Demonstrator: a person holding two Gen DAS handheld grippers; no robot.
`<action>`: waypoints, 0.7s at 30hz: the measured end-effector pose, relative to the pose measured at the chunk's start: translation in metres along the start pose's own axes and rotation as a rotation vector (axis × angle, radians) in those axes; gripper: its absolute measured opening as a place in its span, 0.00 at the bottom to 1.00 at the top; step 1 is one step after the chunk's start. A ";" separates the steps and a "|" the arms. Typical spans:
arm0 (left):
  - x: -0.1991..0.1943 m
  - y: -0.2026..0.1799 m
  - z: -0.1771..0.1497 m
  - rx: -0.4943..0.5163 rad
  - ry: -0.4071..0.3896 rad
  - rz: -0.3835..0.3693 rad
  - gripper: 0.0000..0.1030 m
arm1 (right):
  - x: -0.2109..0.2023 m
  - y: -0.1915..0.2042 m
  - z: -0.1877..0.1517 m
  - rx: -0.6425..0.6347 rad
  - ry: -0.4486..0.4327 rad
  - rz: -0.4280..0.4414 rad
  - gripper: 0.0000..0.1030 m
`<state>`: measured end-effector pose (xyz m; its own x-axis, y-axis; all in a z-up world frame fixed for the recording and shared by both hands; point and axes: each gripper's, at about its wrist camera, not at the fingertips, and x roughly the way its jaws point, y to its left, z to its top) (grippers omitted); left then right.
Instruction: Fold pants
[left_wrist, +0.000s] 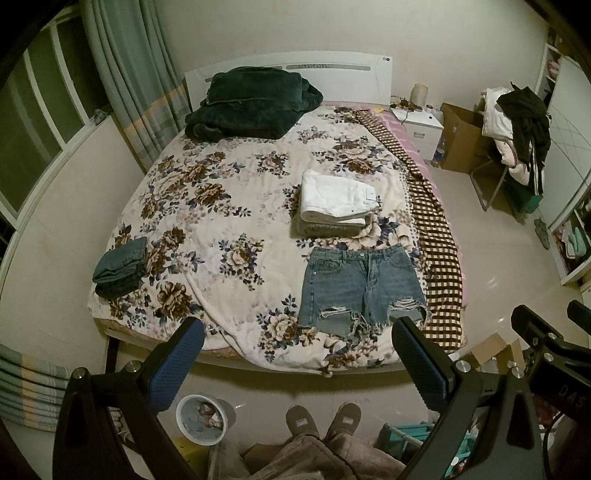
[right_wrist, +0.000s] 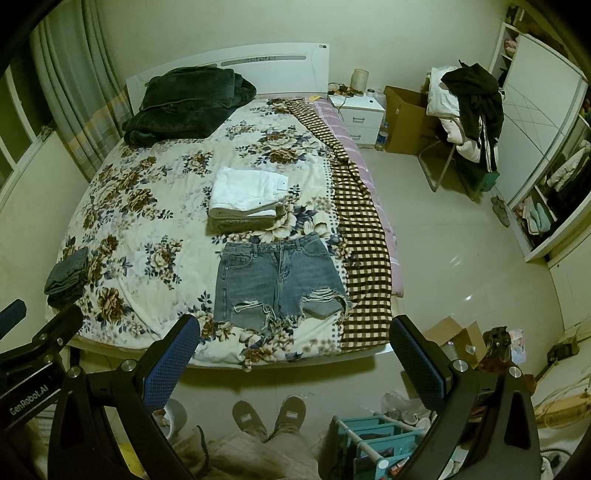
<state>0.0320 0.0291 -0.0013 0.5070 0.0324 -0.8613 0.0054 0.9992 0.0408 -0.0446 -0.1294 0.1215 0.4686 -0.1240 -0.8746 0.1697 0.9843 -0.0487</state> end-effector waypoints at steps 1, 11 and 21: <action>0.001 0.001 0.003 0.001 -0.002 0.000 1.00 | 0.000 0.000 0.000 0.000 -0.001 0.000 1.00; -0.008 0.005 0.017 0.003 -0.026 0.000 1.00 | 0.004 0.000 -0.003 -0.001 -0.003 -0.002 1.00; -0.014 -0.007 0.007 0.011 -0.034 -0.002 1.00 | 0.015 0.003 0.011 0.001 -0.005 -0.002 1.00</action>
<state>0.0306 0.0216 0.0136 0.5361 0.0297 -0.8436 0.0161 0.9988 0.0454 -0.0275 -0.1300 0.1137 0.4727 -0.1265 -0.8721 0.1711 0.9840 -0.0499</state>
